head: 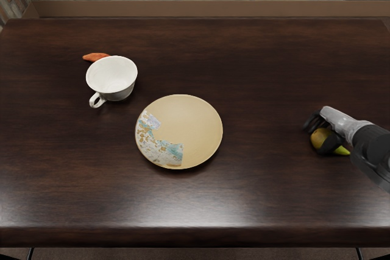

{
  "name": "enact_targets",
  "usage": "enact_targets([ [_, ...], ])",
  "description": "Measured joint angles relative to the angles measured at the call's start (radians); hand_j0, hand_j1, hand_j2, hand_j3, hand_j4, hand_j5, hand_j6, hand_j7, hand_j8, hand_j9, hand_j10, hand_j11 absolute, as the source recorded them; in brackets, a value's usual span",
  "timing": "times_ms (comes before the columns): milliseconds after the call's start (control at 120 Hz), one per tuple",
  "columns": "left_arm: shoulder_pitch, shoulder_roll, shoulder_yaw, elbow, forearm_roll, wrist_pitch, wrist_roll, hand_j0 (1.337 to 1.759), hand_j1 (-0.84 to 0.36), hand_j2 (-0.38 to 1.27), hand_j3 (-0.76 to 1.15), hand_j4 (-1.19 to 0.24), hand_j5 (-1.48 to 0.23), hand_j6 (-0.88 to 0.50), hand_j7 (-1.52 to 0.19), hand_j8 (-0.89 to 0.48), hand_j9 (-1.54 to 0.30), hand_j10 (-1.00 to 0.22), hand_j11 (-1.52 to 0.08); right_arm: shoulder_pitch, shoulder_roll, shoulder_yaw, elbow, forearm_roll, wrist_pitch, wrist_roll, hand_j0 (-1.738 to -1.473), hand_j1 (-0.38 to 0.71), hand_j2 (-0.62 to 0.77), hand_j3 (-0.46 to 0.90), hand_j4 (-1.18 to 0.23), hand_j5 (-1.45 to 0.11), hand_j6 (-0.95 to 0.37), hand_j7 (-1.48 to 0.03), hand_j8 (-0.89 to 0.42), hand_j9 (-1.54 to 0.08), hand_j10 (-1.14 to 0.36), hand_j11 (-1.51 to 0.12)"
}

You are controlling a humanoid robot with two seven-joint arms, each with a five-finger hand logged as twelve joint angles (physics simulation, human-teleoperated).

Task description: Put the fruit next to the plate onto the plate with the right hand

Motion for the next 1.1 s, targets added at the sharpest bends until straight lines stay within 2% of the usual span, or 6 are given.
enact_targets([
  [200,0.001,0.000,0.000,0.000,0.000,0.000,0.000,1.658,0.35,0.00,0.00,0.00,0.00,0.00,0.00,0.00,0.00,0.00,0.00,0.000,-0.002,0.001,0.000,-0.001,0.001,-0.001,-1.656,0.23,0.21,0.00,-0.60,-0.79,-0.59,-0.78,-0.43,-0.79,-0.51,-0.80],
  [592,0.003,0.000,0.000,0.000,0.000,0.000,0.000,1.658,0.35,0.00,0.00,0.00,0.00,0.00,0.00,0.00,0.00,0.00,0.00,-0.001,0.000,0.002,0.000,-0.005,0.000,-0.002,-1.653,0.17,0.21,0.00,-0.70,-0.88,-0.63,-0.89,-0.45,-0.89,-0.54,-0.90],
  [650,0.003,0.000,0.000,0.000,0.000,0.000,0.000,1.658,0.35,0.00,0.00,0.00,0.00,0.00,0.00,0.00,0.00,0.00,0.00,-0.001,0.000,0.002,0.000,-0.005,-0.001,-0.002,-1.653,0.18,0.24,0.00,-0.71,-0.89,-0.65,-0.91,-0.46,-0.91,-0.54,-0.92],
  [1100,0.005,0.000,0.000,0.000,0.000,0.000,0.000,1.658,0.35,0.00,0.00,0.00,0.00,0.00,0.00,0.00,0.00,0.00,0.00,-0.002,-0.001,0.003,0.000,0.003,0.000,0.000,-1.651,0.22,0.32,0.00,-0.75,-1.02,-0.58,-0.99,-0.37,-1.02,-0.47,-1.04],
])
